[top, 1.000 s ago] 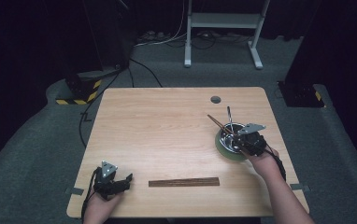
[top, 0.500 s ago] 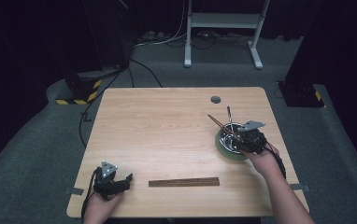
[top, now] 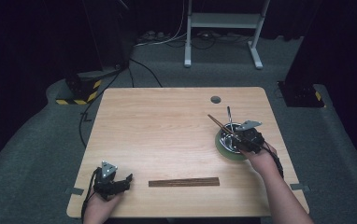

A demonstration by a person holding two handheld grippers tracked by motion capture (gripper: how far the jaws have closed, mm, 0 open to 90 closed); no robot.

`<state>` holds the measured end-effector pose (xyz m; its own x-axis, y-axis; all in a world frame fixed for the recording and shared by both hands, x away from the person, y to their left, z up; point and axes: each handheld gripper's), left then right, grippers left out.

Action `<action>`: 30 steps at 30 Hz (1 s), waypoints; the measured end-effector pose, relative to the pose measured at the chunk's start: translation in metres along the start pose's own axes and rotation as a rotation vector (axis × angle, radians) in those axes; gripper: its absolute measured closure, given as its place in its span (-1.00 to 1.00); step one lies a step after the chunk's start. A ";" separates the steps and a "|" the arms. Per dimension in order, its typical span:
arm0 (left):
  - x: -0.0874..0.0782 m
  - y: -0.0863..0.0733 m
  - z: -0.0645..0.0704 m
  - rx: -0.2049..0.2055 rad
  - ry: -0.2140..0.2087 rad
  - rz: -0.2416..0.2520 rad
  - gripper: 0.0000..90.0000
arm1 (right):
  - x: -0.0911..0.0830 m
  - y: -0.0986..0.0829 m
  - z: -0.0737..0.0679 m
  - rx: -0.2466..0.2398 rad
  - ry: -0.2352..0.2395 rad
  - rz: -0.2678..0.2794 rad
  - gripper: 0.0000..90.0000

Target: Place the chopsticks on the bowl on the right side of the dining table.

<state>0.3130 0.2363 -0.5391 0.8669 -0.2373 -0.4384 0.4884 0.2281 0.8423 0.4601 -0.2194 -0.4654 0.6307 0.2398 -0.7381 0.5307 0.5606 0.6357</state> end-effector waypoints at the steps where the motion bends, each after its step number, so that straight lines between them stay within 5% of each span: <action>1: 0.000 0.000 0.000 0.000 0.000 -0.001 -0.59 | -0.001 0.000 0.001 -0.002 0.002 -0.001 0.42; 30: -0.001 0.000 0.000 0.009 0.002 -0.006 -0.59 | -0.001 -0.004 0.002 -0.019 0.047 0.004 0.72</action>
<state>0.3121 0.2368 -0.5390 0.8641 -0.2366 -0.4441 0.4927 0.2180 0.8425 0.4579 -0.2235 -0.4667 0.6051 0.2793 -0.7455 0.5172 0.5740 0.6348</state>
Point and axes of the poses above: each handheld gripper's, and its own axes: x roughly forward along the jaws, y roughly out of its top, z roughly to its right, and after that the axes turned 2 degrees about -y, right-handed
